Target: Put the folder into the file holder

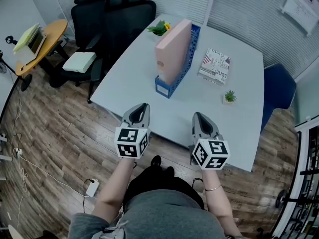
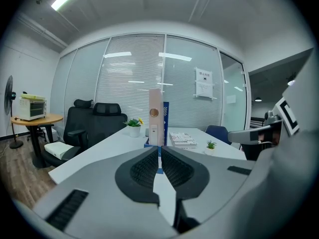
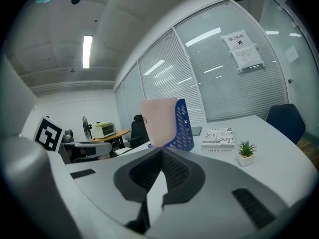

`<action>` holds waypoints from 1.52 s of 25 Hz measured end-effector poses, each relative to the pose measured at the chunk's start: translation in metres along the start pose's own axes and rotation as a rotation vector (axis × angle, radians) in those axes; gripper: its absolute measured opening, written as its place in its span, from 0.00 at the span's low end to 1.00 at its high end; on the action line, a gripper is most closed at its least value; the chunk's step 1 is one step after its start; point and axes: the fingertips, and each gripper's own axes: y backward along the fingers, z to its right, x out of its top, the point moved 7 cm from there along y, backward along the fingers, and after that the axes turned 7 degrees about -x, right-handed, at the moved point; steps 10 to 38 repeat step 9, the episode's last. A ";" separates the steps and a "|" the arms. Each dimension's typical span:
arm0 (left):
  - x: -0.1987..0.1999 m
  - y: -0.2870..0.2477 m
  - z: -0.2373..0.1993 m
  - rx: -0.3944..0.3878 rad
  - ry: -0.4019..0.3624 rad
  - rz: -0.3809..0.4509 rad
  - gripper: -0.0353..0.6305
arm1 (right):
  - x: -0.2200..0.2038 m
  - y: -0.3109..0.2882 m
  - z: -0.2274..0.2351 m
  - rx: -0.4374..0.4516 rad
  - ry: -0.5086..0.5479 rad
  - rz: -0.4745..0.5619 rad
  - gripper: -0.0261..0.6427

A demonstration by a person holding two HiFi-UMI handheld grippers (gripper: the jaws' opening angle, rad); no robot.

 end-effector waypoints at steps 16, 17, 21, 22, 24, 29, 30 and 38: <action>-0.002 -0.001 -0.003 -0.007 0.002 -0.026 0.11 | 0.002 -0.002 -0.002 -0.019 0.002 0.001 0.04; -0.002 -0.001 -0.003 -0.007 0.002 -0.026 0.11 | 0.002 -0.002 -0.002 -0.019 0.002 0.001 0.04; -0.002 -0.001 -0.003 -0.007 0.002 -0.026 0.11 | 0.002 -0.002 -0.002 -0.019 0.002 0.001 0.04; -0.002 -0.001 -0.003 -0.007 0.002 -0.026 0.11 | 0.002 -0.002 -0.002 -0.019 0.002 0.001 0.04; -0.002 -0.001 -0.003 -0.007 0.002 -0.026 0.11 | 0.002 -0.002 -0.002 -0.019 0.002 0.001 0.04; -0.002 -0.001 -0.003 -0.007 0.002 -0.026 0.11 | 0.002 -0.002 -0.002 -0.019 0.002 0.001 0.04; -0.002 -0.001 -0.003 -0.007 0.002 -0.026 0.11 | 0.002 -0.002 -0.002 -0.019 0.002 0.001 0.04; -0.002 -0.001 -0.003 -0.007 0.002 -0.026 0.11 | 0.002 -0.002 -0.002 -0.019 0.002 0.001 0.04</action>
